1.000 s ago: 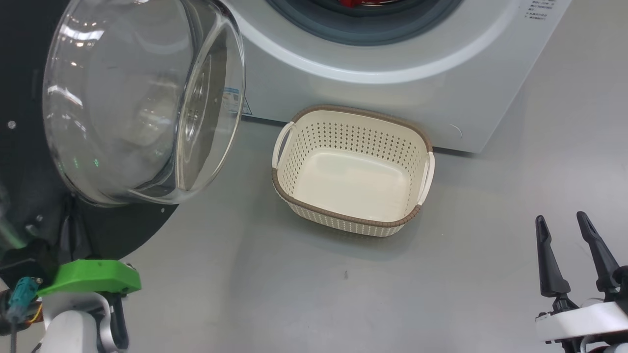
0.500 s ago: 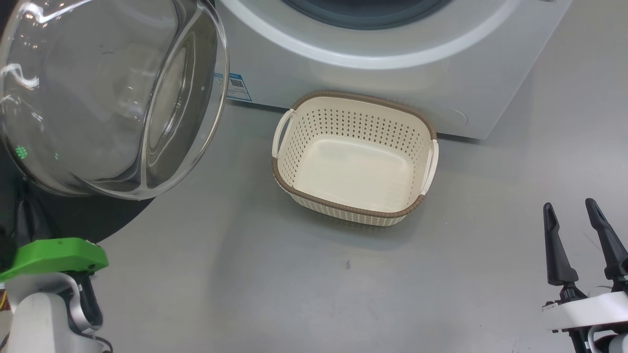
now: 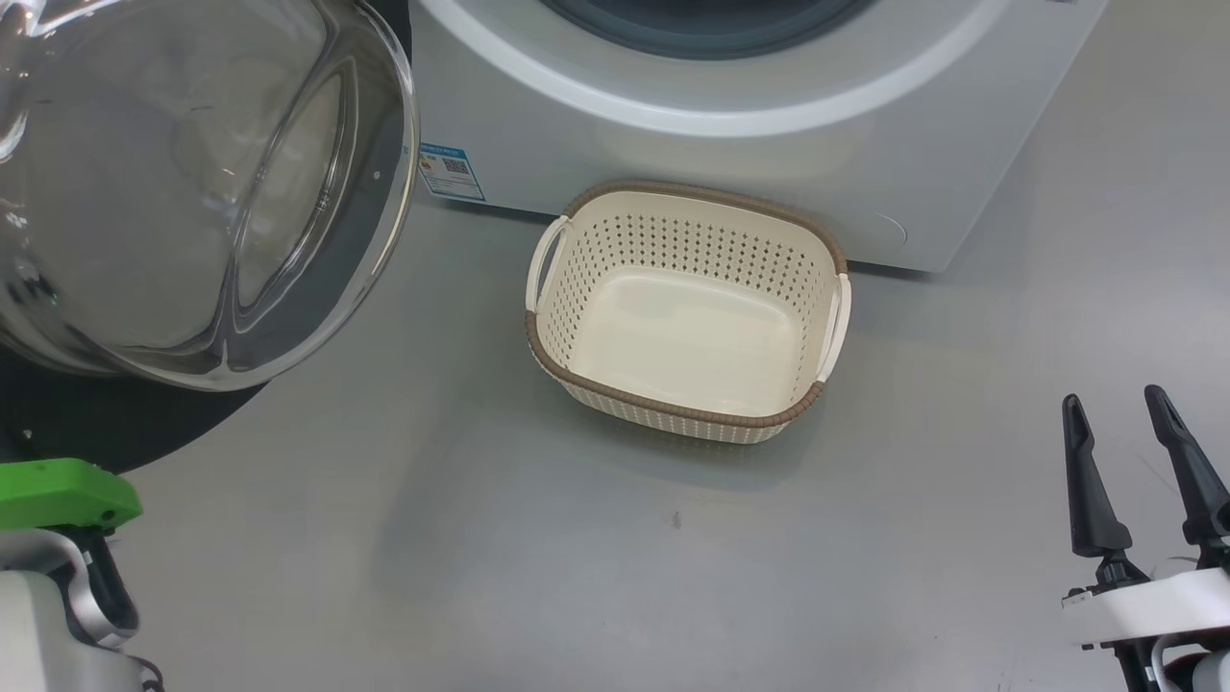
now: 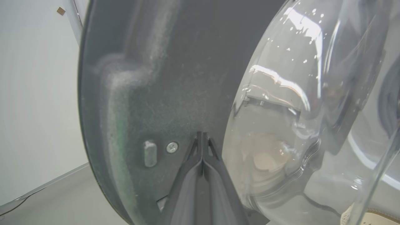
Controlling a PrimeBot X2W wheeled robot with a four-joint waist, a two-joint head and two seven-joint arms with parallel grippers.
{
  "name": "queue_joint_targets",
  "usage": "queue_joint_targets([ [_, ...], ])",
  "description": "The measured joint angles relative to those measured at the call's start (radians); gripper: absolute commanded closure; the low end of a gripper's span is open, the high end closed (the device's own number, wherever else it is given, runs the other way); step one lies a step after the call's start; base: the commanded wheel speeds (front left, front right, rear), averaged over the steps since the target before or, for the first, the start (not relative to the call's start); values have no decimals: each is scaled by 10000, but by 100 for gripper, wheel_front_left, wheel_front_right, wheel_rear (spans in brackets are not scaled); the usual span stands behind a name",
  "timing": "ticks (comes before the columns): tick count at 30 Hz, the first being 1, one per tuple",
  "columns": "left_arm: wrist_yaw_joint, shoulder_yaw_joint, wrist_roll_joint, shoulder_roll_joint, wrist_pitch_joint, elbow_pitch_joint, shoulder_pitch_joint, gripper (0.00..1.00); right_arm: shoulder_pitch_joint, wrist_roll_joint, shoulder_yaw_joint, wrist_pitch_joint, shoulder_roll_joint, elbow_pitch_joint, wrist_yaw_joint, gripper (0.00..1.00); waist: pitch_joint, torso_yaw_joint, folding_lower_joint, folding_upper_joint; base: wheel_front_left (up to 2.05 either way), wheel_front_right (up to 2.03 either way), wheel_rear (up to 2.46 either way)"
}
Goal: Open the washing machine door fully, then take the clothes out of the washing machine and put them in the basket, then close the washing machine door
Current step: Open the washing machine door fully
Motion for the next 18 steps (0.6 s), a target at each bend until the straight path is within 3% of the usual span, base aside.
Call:
queue_joint_targets([
  [8, 0, 102, 171, -54, 2, 54, -40, 100, -52, 10, 71, 0, -19, 92, 0, 0, -81, -74, 0, 0, 0, 0, 0],
  [18, 0, -184, 341, -291, 0, -861, 549, 100, -59, 10, 184, 0, 50, 261, 2, 0, -446, -169, 0, 0, 0, 0, 0],
])
